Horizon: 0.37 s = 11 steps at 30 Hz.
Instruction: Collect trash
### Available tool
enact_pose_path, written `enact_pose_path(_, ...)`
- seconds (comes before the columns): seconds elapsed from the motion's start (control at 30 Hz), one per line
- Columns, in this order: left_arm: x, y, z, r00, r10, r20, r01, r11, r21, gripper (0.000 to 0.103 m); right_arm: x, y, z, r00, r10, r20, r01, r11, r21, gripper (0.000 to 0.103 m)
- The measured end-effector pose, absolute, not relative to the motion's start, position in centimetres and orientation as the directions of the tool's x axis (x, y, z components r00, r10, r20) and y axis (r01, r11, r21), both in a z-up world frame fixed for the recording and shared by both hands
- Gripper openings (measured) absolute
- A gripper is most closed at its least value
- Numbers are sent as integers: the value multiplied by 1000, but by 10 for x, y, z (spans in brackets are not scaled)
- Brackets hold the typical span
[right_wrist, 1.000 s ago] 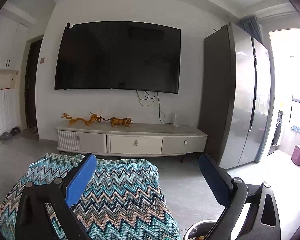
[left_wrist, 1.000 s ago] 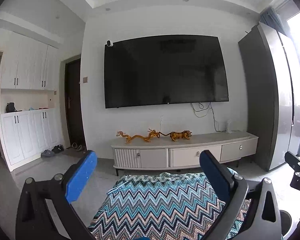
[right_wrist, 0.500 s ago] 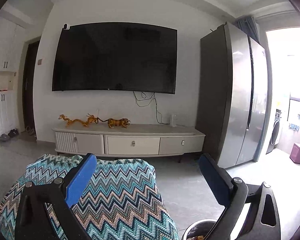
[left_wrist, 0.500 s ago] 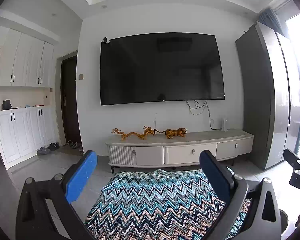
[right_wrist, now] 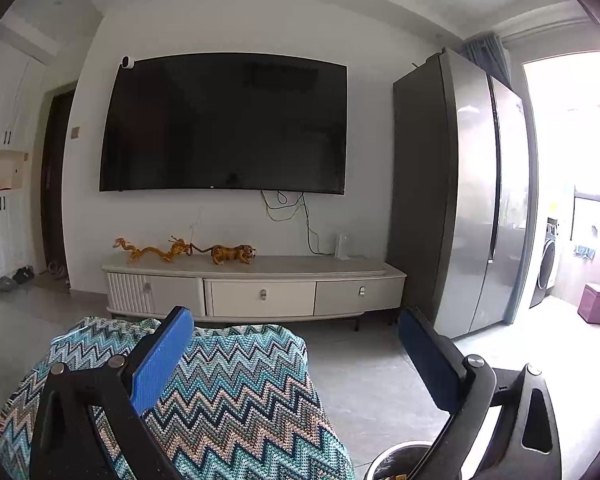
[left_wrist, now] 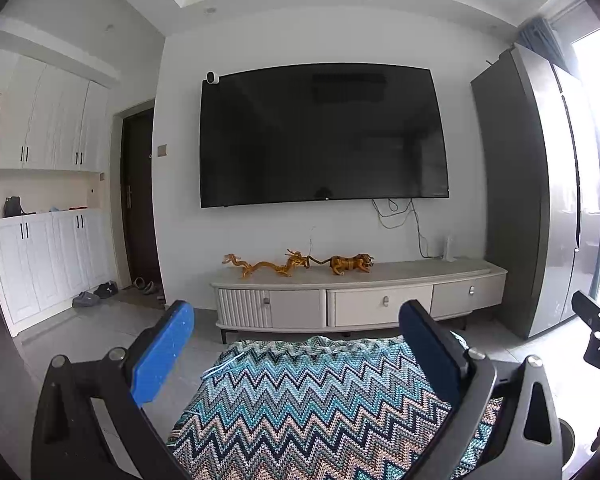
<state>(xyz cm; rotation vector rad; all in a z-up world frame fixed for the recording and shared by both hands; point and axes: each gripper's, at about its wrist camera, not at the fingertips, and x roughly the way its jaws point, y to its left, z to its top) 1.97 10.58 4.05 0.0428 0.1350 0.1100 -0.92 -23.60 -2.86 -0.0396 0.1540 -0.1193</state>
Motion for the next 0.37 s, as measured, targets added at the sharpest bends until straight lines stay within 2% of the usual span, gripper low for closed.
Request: enact_pose_path(0.37,26,104,36,982,103,-158,-95,994,57,103,-8,-235,-30,980,-120,-157,114,992,-48,103)
